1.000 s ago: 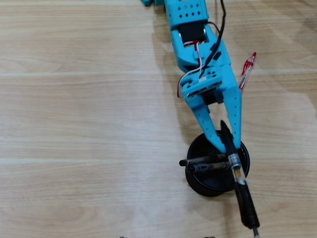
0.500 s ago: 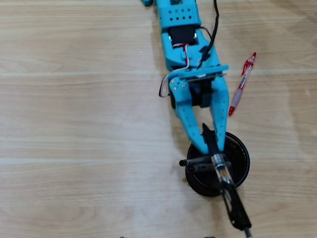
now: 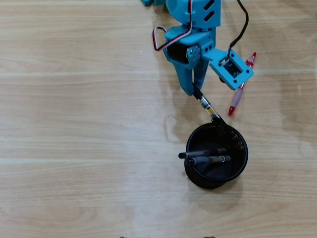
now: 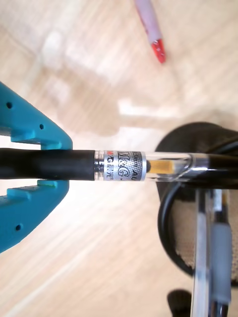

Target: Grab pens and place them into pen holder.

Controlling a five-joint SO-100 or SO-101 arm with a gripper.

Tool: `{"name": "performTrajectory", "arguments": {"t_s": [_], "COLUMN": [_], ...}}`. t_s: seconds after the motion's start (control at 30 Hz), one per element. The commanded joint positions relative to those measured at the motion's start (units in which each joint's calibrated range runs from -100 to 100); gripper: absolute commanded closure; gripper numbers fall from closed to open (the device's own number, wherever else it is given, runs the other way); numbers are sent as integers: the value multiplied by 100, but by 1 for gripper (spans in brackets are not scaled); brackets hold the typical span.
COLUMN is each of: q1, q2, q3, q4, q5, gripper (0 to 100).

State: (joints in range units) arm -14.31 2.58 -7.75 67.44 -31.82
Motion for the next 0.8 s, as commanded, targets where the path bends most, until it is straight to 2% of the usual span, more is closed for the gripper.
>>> {"name": "performTrajectory", "arguments": {"t_s": [0.0, 0.2, 0.77], "q1": [60, 133, 681], "q2": [-13, -21, 562], "q3": [-262, -316, -1013], "q4": [-156, -552, -921], "q5": [72, 129, 2157], "gripper": [98, 98, 98]}}
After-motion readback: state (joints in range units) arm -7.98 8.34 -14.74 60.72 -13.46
